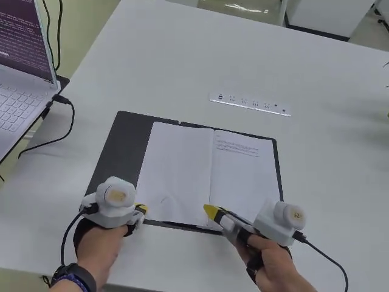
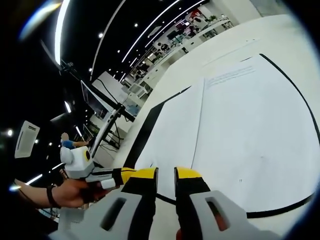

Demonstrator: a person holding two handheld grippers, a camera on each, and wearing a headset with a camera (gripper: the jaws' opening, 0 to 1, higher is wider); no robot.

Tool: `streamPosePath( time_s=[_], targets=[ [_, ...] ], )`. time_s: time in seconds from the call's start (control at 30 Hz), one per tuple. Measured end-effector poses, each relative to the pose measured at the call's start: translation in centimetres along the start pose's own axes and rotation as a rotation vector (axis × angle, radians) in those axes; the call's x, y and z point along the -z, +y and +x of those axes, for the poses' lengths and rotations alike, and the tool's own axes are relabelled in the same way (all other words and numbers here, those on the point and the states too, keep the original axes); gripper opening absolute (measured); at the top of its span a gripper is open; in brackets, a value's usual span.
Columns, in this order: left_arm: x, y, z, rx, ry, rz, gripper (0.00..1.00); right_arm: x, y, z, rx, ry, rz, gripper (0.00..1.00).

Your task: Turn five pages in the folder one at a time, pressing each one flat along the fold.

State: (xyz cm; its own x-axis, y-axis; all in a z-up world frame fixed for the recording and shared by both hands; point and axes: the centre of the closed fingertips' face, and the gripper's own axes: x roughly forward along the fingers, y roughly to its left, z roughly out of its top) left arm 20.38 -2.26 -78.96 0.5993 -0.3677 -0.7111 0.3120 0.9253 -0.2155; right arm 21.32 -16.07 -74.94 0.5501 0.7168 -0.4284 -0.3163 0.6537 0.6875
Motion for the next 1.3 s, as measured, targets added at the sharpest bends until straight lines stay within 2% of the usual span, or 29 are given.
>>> streamPosePath(
  time_s=[0.13, 0.27, 0.47, 0.8, 1.1, 1.3],
  targets=[
    [0.0, 0.2, 0.0, -0.008, -0.006, -0.024, 0.00, -0.5, -0.1, 0.5, -0.007, 0.010, -0.007, 0.11],
    [-0.1, 0.3, 0.0, -0.009, -0.032, -0.070, 0.00, -1.4, -0.4, 1.1, -0.012, 0.013, -0.023, 0.09],
    [-0.2, 0.3, 0.1, -0.003, -0.029, -0.085, 0.00, -3.1, -1.3, 2.6, -0.022, 0.041, -0.067, 0.07],
    [-0.3, 0.5, 0.3, -0.006, -0.025, -0.105, 0.00, -6.6, -2.9, 5.4, -0.006, -0.017, -0.051, 0.00],
    [-0.4, 0.5, 0.5, 0.003, -0.018, -0.121, 0.00, -7.4, -4.9, 7.0, 0.005, -0.012, -0.010, 0.00],
    [-0.3, 0.5, 0.5, 0.002, -0.014, -0.123, 0.00, -7.8, -4.4, 7.5, 0.007, -0.026, 0.002, 0.00]
  ],
)
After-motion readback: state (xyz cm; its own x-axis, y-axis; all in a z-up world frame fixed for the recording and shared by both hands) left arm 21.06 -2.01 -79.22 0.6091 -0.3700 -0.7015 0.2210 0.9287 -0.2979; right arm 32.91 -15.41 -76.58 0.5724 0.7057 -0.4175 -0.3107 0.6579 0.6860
